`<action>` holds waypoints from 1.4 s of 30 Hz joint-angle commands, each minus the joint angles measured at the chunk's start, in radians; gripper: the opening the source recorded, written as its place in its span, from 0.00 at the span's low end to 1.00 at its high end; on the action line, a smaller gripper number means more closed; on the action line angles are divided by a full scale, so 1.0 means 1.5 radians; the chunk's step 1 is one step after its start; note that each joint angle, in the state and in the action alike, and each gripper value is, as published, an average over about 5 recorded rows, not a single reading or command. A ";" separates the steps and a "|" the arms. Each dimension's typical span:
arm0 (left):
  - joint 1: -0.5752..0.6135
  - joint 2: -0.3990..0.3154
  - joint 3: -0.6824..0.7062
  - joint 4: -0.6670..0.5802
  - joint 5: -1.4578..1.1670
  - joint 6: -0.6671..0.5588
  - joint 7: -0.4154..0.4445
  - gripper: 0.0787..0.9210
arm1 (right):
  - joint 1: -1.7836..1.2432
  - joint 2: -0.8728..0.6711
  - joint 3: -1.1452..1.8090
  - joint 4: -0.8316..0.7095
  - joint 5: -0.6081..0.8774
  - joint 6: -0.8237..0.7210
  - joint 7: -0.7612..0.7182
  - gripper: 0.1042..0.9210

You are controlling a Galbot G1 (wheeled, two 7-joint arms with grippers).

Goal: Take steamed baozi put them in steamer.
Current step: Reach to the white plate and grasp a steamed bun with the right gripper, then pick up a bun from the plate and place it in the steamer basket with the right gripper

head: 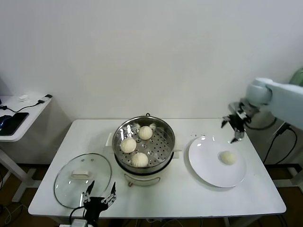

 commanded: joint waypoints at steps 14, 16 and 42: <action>0.006 -0.004 0.000 0.004 0.003 0.002 -0.003 0.88 | -0.329 0.024 0.269 -0.155 -0.108 -0.065 0.053 0.88; 0.006 -0.005 0.000 0.005 0.003 0.002 -0.003 0.88 | -0.335 0.037 0.278 -0.168 -0.110 -0.064 0.056 0.88; 0.011 -0.009 0.003 -0.001 0.006 0.004 -0.007 0.88 | -0.108 0.034 0.087 -0.048 0.000 -0.111 0.058 0.65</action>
